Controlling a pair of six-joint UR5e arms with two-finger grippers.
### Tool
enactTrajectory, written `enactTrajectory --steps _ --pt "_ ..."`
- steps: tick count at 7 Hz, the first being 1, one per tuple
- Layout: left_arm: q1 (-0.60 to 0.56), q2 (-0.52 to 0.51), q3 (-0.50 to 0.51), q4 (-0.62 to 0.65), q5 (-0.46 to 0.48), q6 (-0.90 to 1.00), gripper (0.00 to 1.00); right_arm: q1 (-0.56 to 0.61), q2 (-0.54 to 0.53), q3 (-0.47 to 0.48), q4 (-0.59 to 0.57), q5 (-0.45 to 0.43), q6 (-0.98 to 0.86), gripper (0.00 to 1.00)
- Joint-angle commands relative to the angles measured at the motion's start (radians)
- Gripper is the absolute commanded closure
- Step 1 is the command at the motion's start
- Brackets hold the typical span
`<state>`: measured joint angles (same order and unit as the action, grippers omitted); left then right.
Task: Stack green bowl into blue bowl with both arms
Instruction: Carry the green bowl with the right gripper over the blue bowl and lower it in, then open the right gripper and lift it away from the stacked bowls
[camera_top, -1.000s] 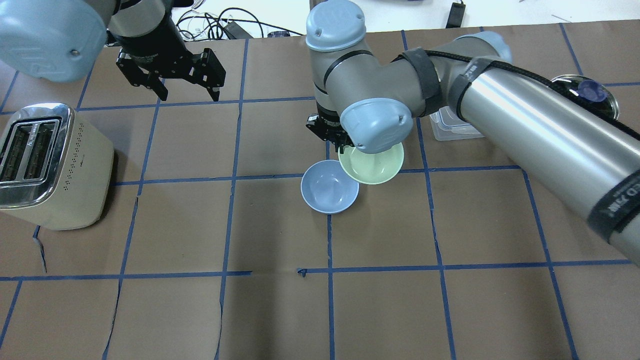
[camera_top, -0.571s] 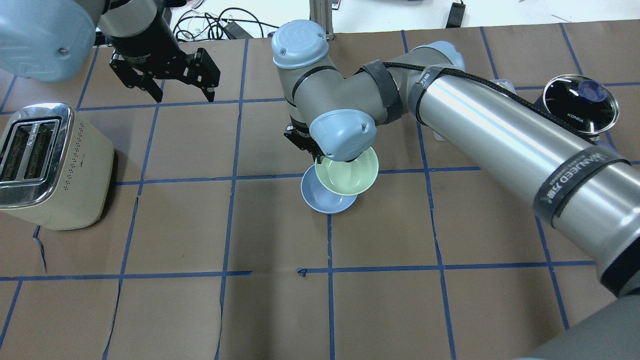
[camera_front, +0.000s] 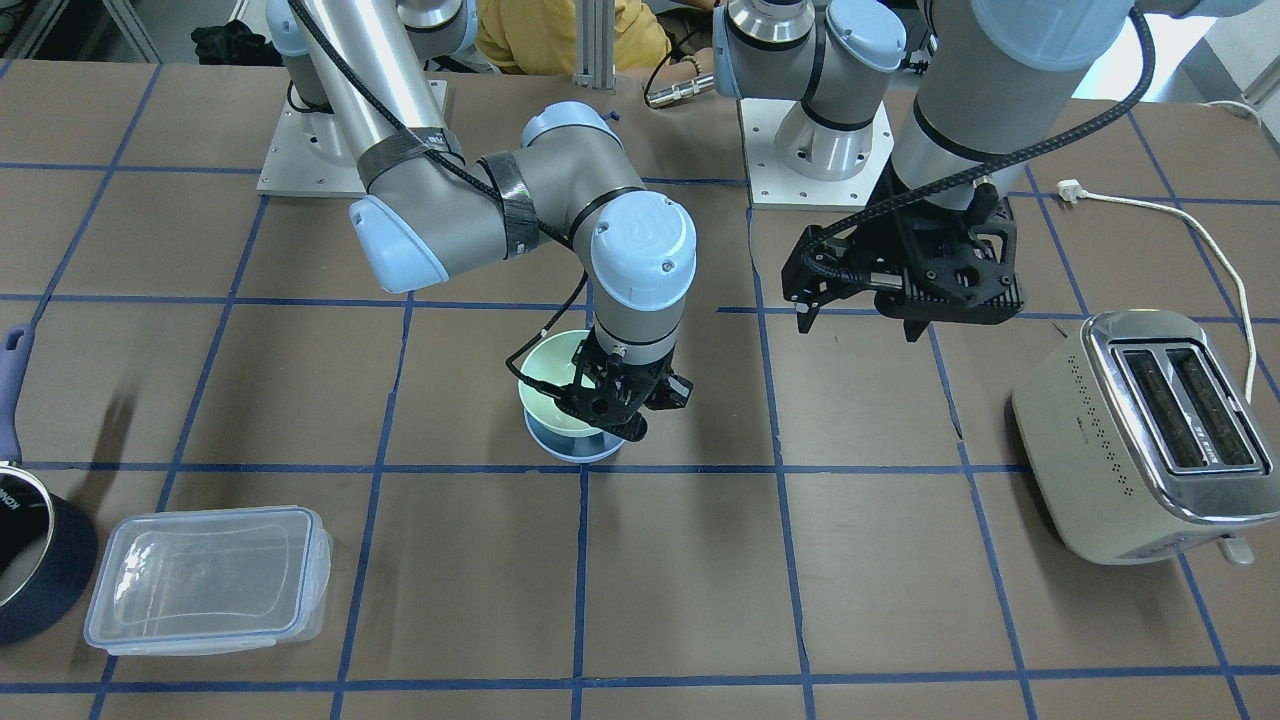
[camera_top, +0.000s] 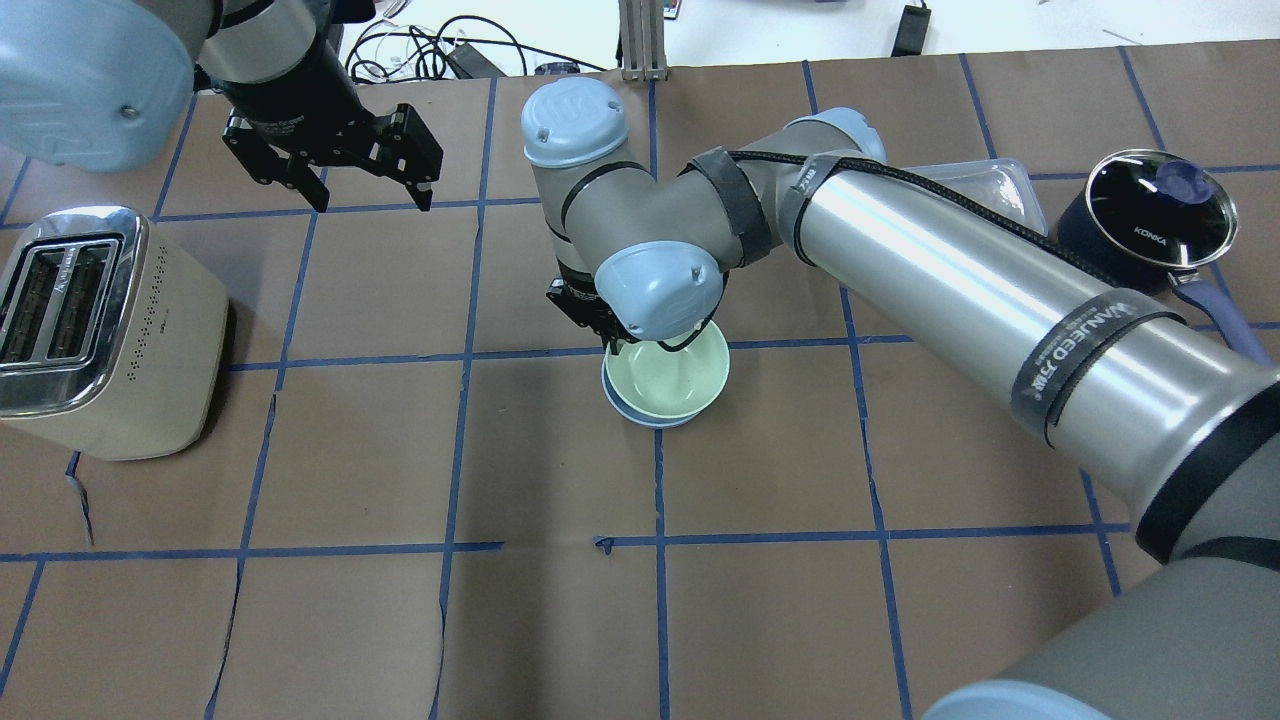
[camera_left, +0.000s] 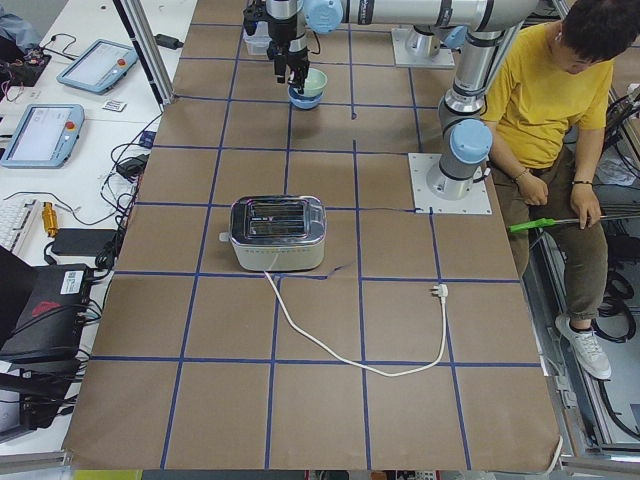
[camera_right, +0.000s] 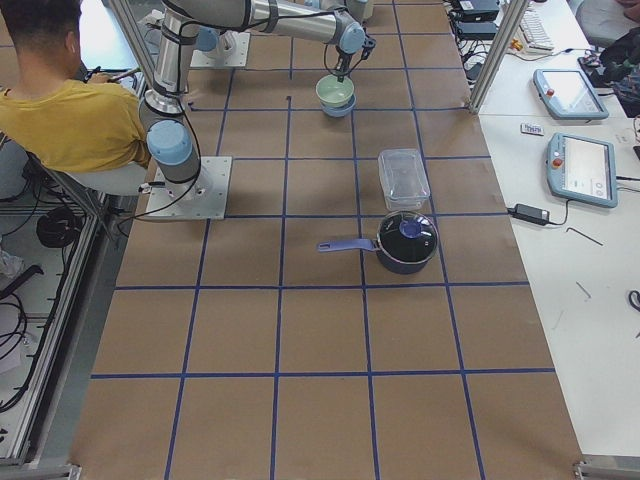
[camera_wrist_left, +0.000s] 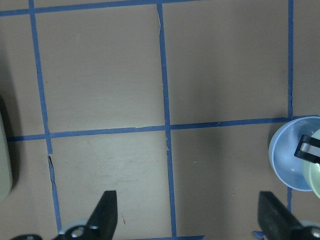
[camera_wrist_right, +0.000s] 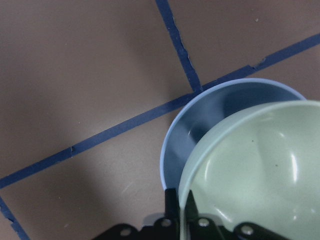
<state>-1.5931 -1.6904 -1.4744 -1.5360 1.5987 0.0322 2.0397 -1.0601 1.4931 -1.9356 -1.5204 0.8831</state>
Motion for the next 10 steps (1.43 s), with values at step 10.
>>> enactTrajectory --steps 10 --pt "-0.002 0.009 0.0 0.005 0.007 -0.035 0.0 -0.427 -0.415 0.078 0.243 -0.077 -0.826 0.0"
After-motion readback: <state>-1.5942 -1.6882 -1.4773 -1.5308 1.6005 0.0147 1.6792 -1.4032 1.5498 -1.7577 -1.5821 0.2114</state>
